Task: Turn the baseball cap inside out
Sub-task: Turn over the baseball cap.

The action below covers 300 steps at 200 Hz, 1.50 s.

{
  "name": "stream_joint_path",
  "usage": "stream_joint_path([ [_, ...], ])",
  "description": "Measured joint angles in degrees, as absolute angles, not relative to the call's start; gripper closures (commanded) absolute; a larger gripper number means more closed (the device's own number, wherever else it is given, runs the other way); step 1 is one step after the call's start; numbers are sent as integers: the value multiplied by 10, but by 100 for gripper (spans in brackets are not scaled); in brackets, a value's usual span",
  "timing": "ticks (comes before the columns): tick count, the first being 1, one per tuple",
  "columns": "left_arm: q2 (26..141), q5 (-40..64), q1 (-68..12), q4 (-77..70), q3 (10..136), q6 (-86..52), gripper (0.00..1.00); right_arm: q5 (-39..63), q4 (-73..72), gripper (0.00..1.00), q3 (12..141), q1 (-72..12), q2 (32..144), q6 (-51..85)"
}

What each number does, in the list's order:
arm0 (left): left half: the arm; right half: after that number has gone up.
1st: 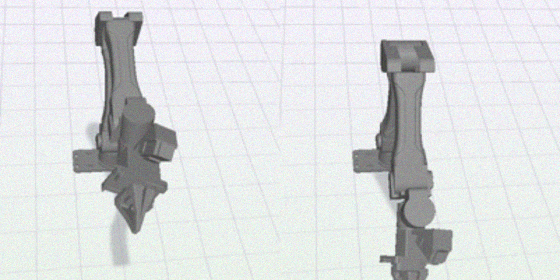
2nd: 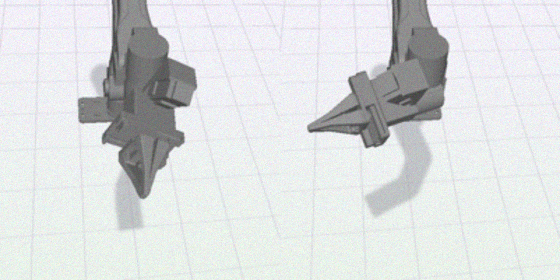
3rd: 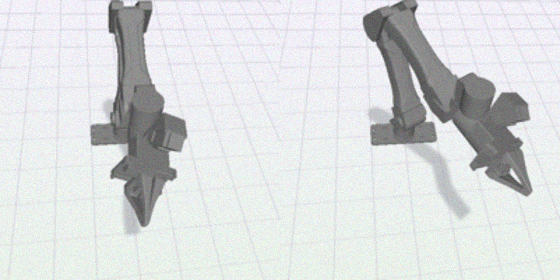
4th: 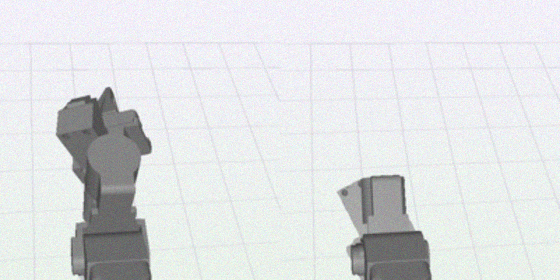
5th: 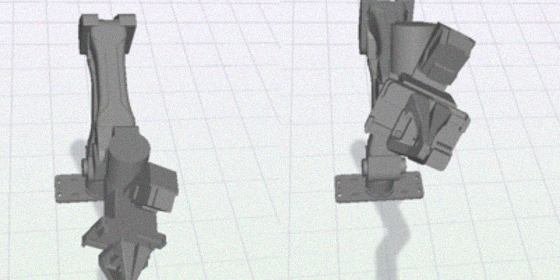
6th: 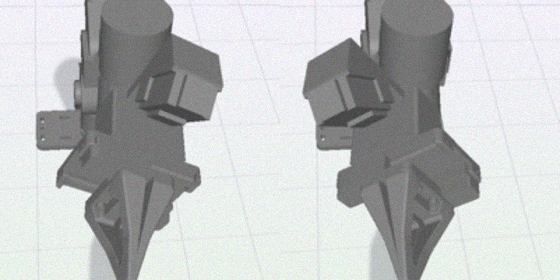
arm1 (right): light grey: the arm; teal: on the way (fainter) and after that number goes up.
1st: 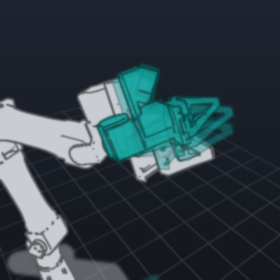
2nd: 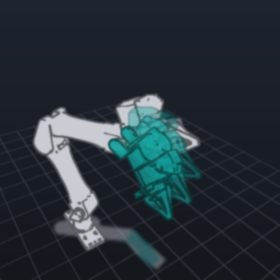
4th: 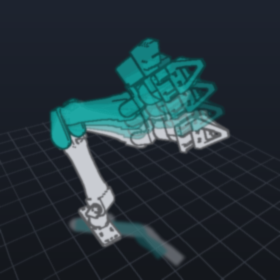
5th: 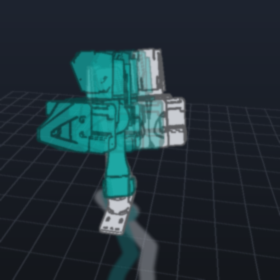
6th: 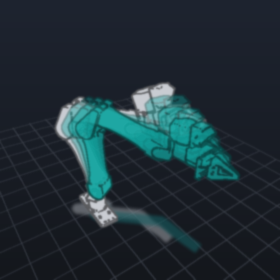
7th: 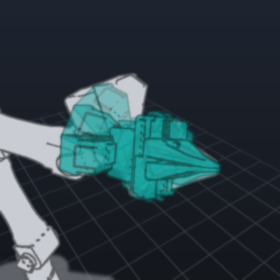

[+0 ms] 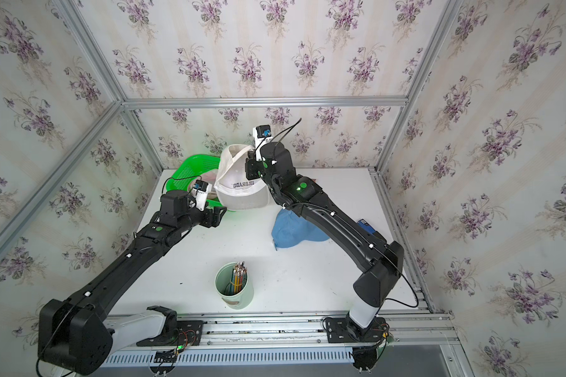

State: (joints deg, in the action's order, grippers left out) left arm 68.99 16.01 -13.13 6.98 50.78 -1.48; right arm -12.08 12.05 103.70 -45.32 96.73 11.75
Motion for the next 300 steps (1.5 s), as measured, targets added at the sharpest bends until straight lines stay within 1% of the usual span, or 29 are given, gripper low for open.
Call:
stream_joint_path([
  [30,685,228,-100,10,474,-1,18,-91,130,98,1040,-446,958,114],
  [55,682,288,-99,-50,446,0,20,-76,131,98,1040,-438,953,114],
  [81,684,322,-97,-102,425,-1,21,-50,131,98,1041,-429,951,119],
  [117,694,350,-98,-156,425,-8,28,-24,128,98,1042,-422,949,128],
  [132,700,359,-98,-172,429,-12,35,-18,127,98,1042,-421,949,133],
  [145,704,367,-98,-183,431,-16,44,-14,127,98,1043,-421,950,135],
  [148,705,369,-98,-187,431,-17,49,-13,126,98,1044,-421,950,136],
  [152,707,373,-98,-190,432,-20,54,-10,126,98,1045,-421,951,137],
  [164,709,381,-98,-198,433,-22,62,-6,124,98,1048,-421,954,139],
  [179,711,393,-98,-204,436,-22,65,-5,122,98,1051,-421,957,145],
  [191,712,401,-98,-207,439,-24,71,-3,122,98,1054,-421,960,148],
  [213,714,416,-98,-207,442,-26,91,3,119,98,1055,-421,962,149],
  [222,714,424,-97,-207,444,-27,95,6,117,98,1056,-420,964,150],
  [229,714,428,-97,-206,447,-29,100,7,117,97,1056,-419,965,150],
  [245,710,432,-97,-185,462,-30,100,11,114,92,1052,-412,969,150],
  [262,699,428,-98,-141,485,-28,100,21,102,81,1034,-397,971,155],
  [272,691,414,-99,-105,503,-18,100,29,89,78,1019,-385,973,164],
  [276,688,408,-99,-92,510,-16,100,30,85,74,1012,-380,974,165],
  [280,685,399,-100,-75,517,-12,100,34,80,69,1005,-375,976,165],
  [286,679,384,-103,-48,527,-4,100,39,71,57,994,-367,979,168],
  [290,676,374,-104,-34,532,0,100,41,67,52,987,-362,981,171],
  [300,666,339,-111,16,547,15,100,48,57,45,969,-352,986,180],
])
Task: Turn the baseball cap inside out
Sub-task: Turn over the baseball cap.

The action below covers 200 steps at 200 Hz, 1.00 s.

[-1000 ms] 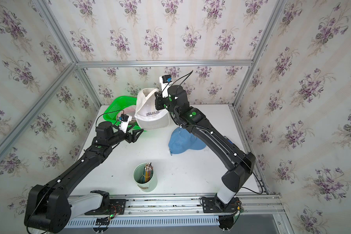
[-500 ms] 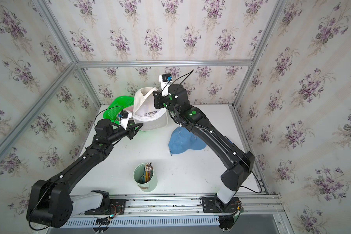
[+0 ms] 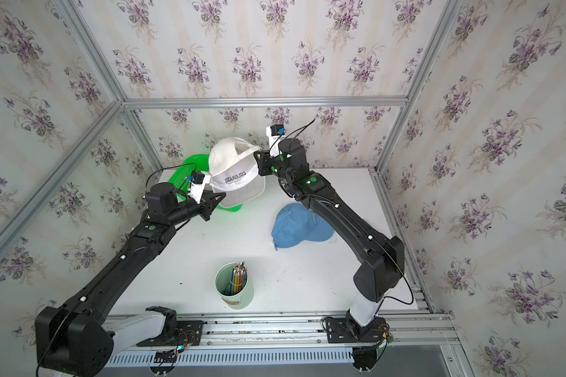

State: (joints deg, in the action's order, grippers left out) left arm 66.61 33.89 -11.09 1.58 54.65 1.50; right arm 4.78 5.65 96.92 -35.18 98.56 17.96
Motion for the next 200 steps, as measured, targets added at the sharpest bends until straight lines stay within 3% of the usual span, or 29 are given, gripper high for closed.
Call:
stream_joint_path([
  [71,644,-6,-143,278,612,69,100,109,-18,24,888,-331,976,206],
  [166,669,-499,-215,337,582,97,100,129,-46,23,816,-330,941,214],
  [181,717,-567,-215,394,603,56,100,134,-47,23,816,-330,941,214],
  [200,814,-633,-218,555,671,-97,100,144,-48,23,816,-330,942,215],
])
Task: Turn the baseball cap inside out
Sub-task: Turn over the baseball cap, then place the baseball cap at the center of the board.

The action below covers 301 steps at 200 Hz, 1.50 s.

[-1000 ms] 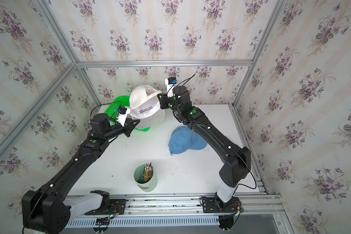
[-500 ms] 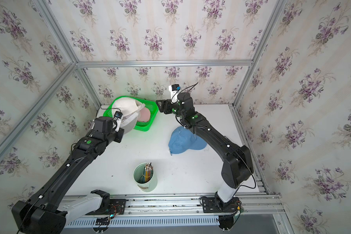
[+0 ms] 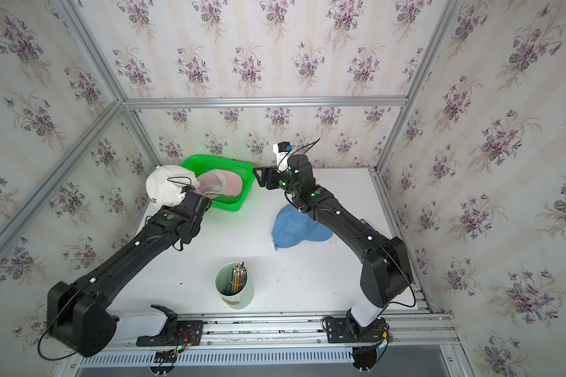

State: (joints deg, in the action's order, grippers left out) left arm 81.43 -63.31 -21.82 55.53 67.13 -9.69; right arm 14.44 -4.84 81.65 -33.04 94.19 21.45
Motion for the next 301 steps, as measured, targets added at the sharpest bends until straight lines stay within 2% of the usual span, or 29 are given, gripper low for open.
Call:
stream_joint_path([
  [27,964,-673,-225,774,739,-387,100,159,-49,23,817,-330,944,218],
  [45,1012,-668,-242,838,741,-498,100,163,-48,23,823,-330,945,221],
  [67,1016,-666,-258,888,741,-576,100,165,-44,23,835,-330,943,211],
  [88,996,-654,-256,903,731,-591,100,159,-29,24,837,-330,933,203],
  [127,916,-590,-269,811,624,-548,100,158,-21,24,845,-331,926,195],
  [180,985,-556,-269,759,662,-536,100,156,2,24,878,-344,931,186],
  [205,1001,-535,-260,737,671,-524,95,149,16,24,888,-347,932,179],
  [225,1020,-523,-239,723,675,-514,96,143,27,24,912,-347,945,175],
  [282,1042,-559,-186,754,679,-534,96,142,82,24,1020,-372,1007,155],
  [301,1060,-582,-184,791,689,-561,91,141,93,24,1040,-380,1022,152],
])
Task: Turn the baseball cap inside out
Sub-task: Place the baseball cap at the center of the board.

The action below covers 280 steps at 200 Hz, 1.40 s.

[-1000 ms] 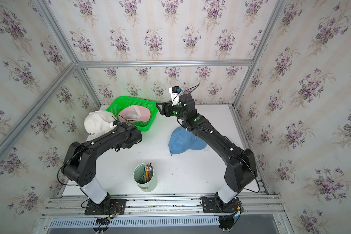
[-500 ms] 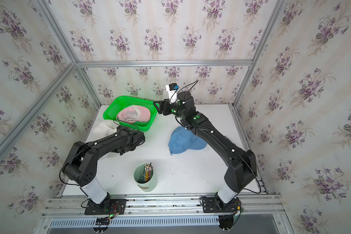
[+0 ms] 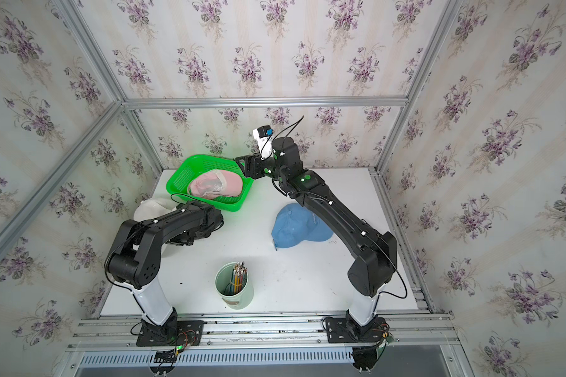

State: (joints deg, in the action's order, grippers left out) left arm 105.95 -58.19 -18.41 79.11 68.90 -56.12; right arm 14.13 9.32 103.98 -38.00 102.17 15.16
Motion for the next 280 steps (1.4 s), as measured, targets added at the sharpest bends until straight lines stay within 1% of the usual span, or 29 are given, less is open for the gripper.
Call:
stream_joint_path([
  [6,1070,-587,-184,800,695,-568,89,141,96,24,1042,-383,1024,150],
  [24,1106,-596,-185,821,714,-584,88,140,106,24,1044,-388,1026,150],
  [32,1115,-597,-186,827,719,-587,86,139,109,24,1044,-390,1026,150],
  [44,1119,-596,-188,828,720,-582,81,138,111,24,1044,-391,1023,148],
  [57,1105,-585,-189,802,710,-550,72,130,115,24,1044,-390,1017,147],
  [91,1065,-521,-189,716,681,-451,60,124,115,24,1044,-390,1000,143],
  [108,1075,-503,-191,695,686,-430,50,121,115,24,1044,-390,997,139],
  [130,1084,-487,-206,679,692,-418,46,117,115,24,1043,-390,996,137],
  [133,1084,-487,-209,678,693,-416,42,117,116,24,1043,-390,996,137],
  [138,1083,-485,-215,677,694,-411,40,117,116,24,1043,-390,996,137],
  [157,1071,-471,-235,673,695,-409,37,115,116,24,1043,-390,996,137],
  [176,1036,-443,-245,659,684,-394,37,115,115,24,1043,-390,997,137],
  [202,993,-383,-266,633,670,-374,32,115,115,24,1043,-390,999,138],
  [217,952,-327,-275,603,657,-357,28,116,115,24,1043,-390,999,138],
  [225,929,-298,-275,590,651,-349,27,116,115,24,1043,-390,1000,138],
  [260,843,-199,-275,543,651,-314,27,113,116,24,1048,-390,1004,138],
  [280,793,-159,-242,533,683,-300,23,95,131,24,1084,-390,1030,132],
])
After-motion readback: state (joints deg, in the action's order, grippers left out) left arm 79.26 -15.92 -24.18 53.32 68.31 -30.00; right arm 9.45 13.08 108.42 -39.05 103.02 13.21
